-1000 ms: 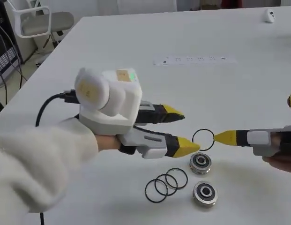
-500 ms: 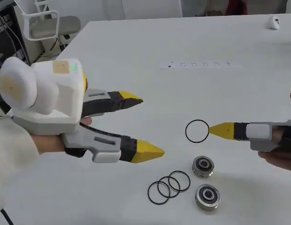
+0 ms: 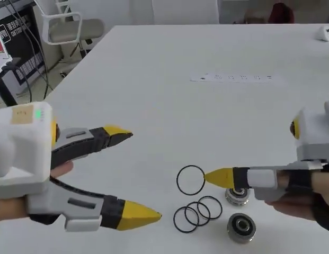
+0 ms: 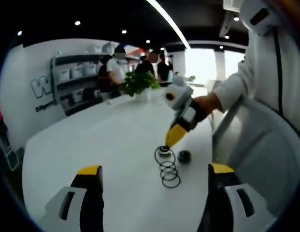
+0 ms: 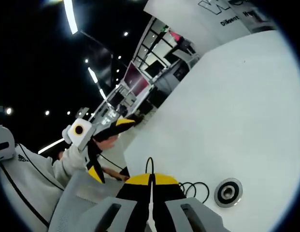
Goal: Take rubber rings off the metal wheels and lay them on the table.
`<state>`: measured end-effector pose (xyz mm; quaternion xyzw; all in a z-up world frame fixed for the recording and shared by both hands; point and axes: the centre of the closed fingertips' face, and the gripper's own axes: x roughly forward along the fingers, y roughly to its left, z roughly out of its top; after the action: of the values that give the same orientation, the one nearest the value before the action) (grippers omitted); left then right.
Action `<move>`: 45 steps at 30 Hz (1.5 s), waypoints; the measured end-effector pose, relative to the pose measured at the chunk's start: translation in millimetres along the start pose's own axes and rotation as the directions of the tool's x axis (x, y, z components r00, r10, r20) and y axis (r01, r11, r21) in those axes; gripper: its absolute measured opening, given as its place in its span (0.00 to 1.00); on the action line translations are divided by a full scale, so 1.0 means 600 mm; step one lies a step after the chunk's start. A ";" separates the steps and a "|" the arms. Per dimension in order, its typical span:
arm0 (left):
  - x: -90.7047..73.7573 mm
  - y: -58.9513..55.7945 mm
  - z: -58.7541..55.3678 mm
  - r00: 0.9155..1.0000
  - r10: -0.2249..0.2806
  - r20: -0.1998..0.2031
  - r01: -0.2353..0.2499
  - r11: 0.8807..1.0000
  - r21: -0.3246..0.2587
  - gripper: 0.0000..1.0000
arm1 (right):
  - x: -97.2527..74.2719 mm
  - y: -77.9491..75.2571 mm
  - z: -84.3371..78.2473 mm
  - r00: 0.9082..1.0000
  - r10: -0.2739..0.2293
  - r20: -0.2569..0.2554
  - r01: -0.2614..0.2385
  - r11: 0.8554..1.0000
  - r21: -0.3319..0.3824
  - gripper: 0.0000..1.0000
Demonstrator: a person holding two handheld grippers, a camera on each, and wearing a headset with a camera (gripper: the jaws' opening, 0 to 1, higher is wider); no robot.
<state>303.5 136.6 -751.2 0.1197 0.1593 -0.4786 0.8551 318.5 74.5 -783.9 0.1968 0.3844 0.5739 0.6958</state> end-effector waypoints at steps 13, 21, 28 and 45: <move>-0.041 -0.009 -0.048 0.998 0.065 -0.025 -0.067 0.994 -0.092 0.96 | 0.031 -0.011 -0.061 0.992 -0.034 -0.120 0.032 0.999 -0.023 0.00; -0.049 -0.008 -0.060 0.995 0.099 -0.026 -0.102 0.986 -0.131 0.96 | 0.045 -0.042 -0.095 0.978 -0.110 -0.177 0.102 0.993 -0.055 0.00; -0.052 -0.008 -0.064 0.994 0.111 -0.026 -0.113 0.982 -0.148 0.96 | 0.048 -0.050 -0.109 0.969 -0.140 -0.202 0.122 0.988 -0.098 0.00; -0.057 -0.010 -0.069 0.991 0.126 -0.035 -0.130 0.979 -0.155 0.96 | 0.055 -0.051 -0.112 0.962 -0.173 -0.209 0.126 0.968 -0.219 0.07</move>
<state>275.0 175.0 -776.1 0.0681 0.1992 -0.4068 0.8889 288.8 86.7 -858.3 0.0281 0.4143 0.5744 0.7054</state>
